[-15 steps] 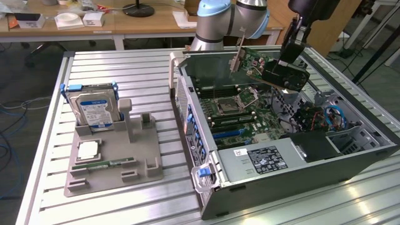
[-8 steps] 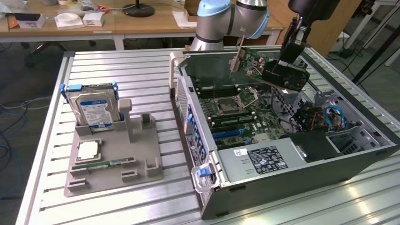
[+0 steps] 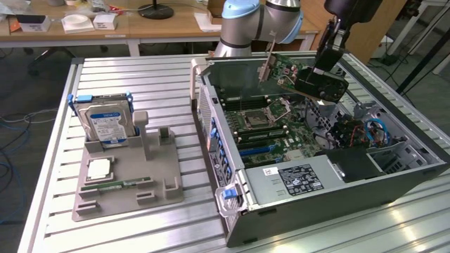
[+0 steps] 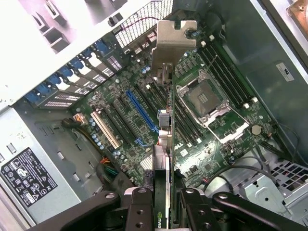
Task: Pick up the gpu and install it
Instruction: 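Insert the gpu into the slot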
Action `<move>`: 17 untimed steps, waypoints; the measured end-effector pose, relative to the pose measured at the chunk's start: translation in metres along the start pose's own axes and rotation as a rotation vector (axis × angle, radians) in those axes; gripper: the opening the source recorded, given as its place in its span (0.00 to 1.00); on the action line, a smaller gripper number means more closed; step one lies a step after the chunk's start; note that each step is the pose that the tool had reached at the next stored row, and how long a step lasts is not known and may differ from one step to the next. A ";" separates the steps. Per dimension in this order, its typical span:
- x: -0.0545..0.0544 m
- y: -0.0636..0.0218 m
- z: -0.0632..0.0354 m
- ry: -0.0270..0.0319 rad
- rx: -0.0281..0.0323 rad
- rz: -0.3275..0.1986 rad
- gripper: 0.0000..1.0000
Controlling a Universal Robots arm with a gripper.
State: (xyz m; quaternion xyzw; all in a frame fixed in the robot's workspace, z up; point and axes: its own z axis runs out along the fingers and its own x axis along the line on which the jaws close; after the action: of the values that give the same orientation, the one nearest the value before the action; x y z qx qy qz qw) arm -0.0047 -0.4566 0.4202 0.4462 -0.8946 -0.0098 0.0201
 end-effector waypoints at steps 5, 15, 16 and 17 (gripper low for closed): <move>0.000 0.0000 0.0000 0.0010 0.0008 -0.029 0.26; 0.000 0.0000 0.0000 0.0034 0.0027 -0.095 0.26; 0.000 0.0000 0.0000 0.0036 0.0028 -0.102 0.26; 0.000 0.0000 0.0000 0.0038 0.0030 -0.108 0.26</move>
State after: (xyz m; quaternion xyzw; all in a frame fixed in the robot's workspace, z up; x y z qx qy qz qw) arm -0.0047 -0.4566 0.4202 0.4940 -0.8692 -0.0087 0.0206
